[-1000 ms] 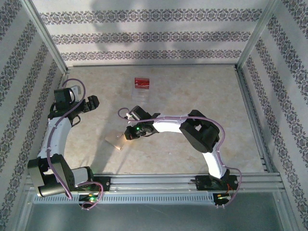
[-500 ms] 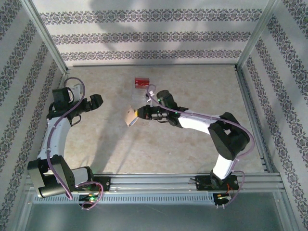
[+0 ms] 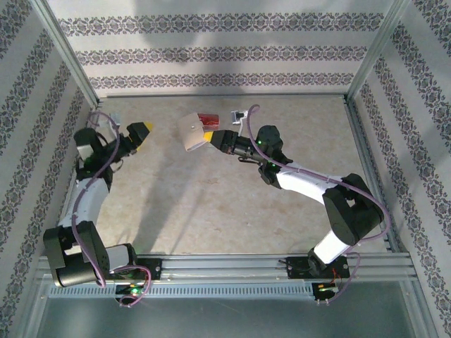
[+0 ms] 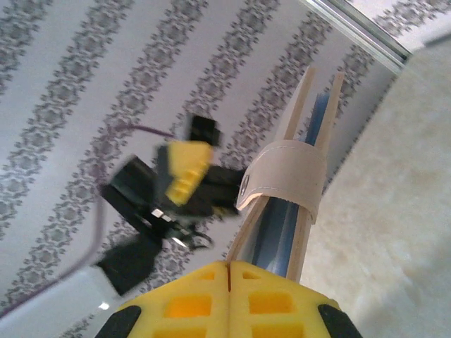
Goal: Put the credit cards into the card holder
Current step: Pass the card holder.
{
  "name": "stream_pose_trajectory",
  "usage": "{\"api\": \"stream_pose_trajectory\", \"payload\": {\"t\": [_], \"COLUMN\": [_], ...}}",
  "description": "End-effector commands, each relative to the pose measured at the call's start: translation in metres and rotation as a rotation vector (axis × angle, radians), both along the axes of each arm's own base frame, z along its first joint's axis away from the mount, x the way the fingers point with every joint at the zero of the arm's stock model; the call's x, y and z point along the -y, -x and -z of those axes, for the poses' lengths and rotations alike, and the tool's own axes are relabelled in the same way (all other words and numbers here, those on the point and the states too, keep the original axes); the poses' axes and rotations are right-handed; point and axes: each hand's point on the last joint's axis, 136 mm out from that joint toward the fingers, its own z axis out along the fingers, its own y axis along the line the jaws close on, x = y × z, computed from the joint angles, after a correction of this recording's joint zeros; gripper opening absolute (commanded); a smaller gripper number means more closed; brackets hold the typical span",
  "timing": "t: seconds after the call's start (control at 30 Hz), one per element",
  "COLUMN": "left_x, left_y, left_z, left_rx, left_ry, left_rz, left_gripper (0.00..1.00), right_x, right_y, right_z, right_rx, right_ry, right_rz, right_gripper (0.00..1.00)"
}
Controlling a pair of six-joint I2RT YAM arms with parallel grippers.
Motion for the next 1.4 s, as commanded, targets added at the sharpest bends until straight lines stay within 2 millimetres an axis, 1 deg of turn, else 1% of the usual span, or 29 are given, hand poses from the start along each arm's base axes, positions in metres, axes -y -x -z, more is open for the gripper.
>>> {"api": "stream_pose_trajectory", "payload": {"t": [0.0,0.1,0.2,0.33,0.37,0.43,0.47,0.57,0.7,0.83,1.0,1.1,1.17,1.27,1.3,1.37], "left_x": [0.018,0.029,0.040,0.050,0.054,0.061,0.064,0.069,0.073,0.074,0.074,0.074,0.074,0.073,0.071,0.068], "left_y": [0.015,0.015,0.014,0.016,0.018,0.020,0.021,0.023,0.023,0.021,0.021,0.021,0.021,0.020,0.019,0.017], "left_z": [-0.060,-0.060,-0.061,-0.063,-0.065,-0.066,-0.067,-0.070,-0.068,-0.072,-0.068,-0.066,-0.063,-0.056,-0.052,-0.041], "left_rx": [0.230,0.224,0.234,0.231,0.234,0.238,0.246,0.251,0.247,0.254,0.248,0.245,0.245,0.242,0.234,0.212], "left_ry": [0.054,0.068,0.065,0.077,0.078,0.074,0.074,0.079,0.081,0.084,0.082,0.077,0.070,0.043,0.035,0.011], "left_rz": [0.101,0.125,0.151,0.177,0.192,0.216,0.229,0.243,0.253,0.253,0.253,0.252,0.252,0.247,0.239,0.227], "left_gripper": [0.99,0.99,1.00,0.95,0.93,0.85,0.83,0.75,0.69,0.57,0.37,0.21,0.09,0.05,0.04,0.01], "right_x": [0.002,-0.007,-0.016,-0.021,-0.023,-0.026,-0.028,-0.031,-0.036,-0.041,-0.045,-0.047,-0.045,-0.034,-0.030,-0.020], "right_y": [0.012,0.018,0.021,0.021,0.021,0.021,0.021,0.018,0.020,0.021,0.017,0.016,0.011,0.007,0.009,0.012], "right_z": [-0.043,-0.055,-0.060,-0.063,-0.065,-0.063,-0.061,-0.056,-0.052,-0.047,-0.034,-0.023,-0.009,0.016,0.021,0.035], "right_rx": [0.111,0.136,0.147,0.144,0.144,0.142,0.137,0.125,0.122,0.115,0.082,0.067,0.041,0.003,0.001,0.001], "right_ry": [-0.123,-0.151,-0.167,-0.187,-0.189,-0.183,-0.180,-0.179,-0.187,-0.183,-0.168,-0.150,-0.113,-0.036,-0.007,0.091], "right_rz": [0.001,-0.037,-0.062,-0.079,-0.083,-0.090,-0.091,-0.092,-0.106,-0.113,-0.112,-0.109,-0.085,-0.033,-0.017,0.028], "right_gripper": [0.00,0.00,0.00,0.00,0.00,0.00,0.00,0.00,0.00,0.00,0.00,0.00,0.01,0.17,0.22,0.29]}}
